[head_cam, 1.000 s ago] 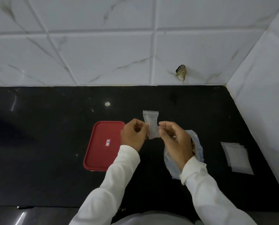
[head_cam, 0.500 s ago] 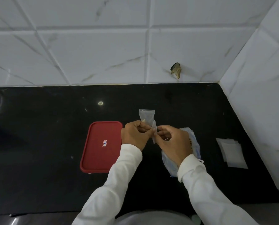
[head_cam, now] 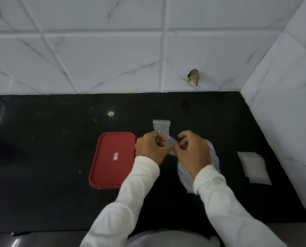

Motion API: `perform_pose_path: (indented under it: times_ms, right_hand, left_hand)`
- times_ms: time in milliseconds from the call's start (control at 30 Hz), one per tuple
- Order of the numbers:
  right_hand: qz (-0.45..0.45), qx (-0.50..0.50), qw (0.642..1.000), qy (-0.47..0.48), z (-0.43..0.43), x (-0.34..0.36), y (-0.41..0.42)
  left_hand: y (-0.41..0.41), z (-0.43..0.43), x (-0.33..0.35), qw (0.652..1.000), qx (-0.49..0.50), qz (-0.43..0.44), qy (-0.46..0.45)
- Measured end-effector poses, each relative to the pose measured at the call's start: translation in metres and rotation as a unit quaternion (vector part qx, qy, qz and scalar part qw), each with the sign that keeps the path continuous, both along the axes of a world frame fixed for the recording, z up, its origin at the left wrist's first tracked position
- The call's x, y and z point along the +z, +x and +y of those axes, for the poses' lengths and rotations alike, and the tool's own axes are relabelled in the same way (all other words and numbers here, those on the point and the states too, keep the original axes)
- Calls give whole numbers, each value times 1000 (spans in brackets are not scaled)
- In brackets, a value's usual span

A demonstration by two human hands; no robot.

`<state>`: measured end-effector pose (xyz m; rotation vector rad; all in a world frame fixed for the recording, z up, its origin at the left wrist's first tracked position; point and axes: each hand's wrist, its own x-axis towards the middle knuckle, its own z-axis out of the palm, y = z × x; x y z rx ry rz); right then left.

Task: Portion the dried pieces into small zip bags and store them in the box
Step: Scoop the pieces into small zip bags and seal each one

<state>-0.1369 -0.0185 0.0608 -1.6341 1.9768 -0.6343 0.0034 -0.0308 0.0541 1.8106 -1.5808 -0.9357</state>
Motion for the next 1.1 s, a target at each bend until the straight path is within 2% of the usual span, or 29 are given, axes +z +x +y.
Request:
perform_pose_path:
  times_ms: [133, 233, 333, 433, 667, 733, 833, 933, 1033, 1100]
  right_hand:
    - [1, 50, 997, 63, -10, 4, -4]
    - [0, 2, 1000, -3, -8, 3, -8]
    - [-9, 7, 1000, -17, -8, 5, -6]
    - [-16, 20, 1000, -18, -12, 7, -6]
    - [-39, 19, 999, 7, -12, 12, -14]
    - [-66, 24, 997, 11, -12, 17, -12]
    - [-106, 17, 994, 19, -10, 26, -13]
    - [-124, 18, 992, 14, -7, 32, -14]
    - [-133, 33, 990, 26, -5, 36, -13]
    - [-128, 38, 990, 41, -4, 38, -12]
  left_hand:
    - [-4, 1, 2, 1000, -9, -12, 1]
    - [0, -4, 10, 998, 1, -54, 10]
    - [-6, -5, 15, 993, -43, -111, 2]
    - [-15, -3, 17, 994, -70, -81, -3]
    - [-10, -11, 11, 998, -38, -38, -23]
    - [-11, -7, 7, 997, -52, 27, -53]
    - [-12, 1, -5, 972, 26, 228, -41]
    - [-13, 3, -20, 919, 130, 369, 51]
    - [-14, 8, -25, 851, 143, 483, 152]
    - [-15, 11, -25, 814, 142, 532, 184]
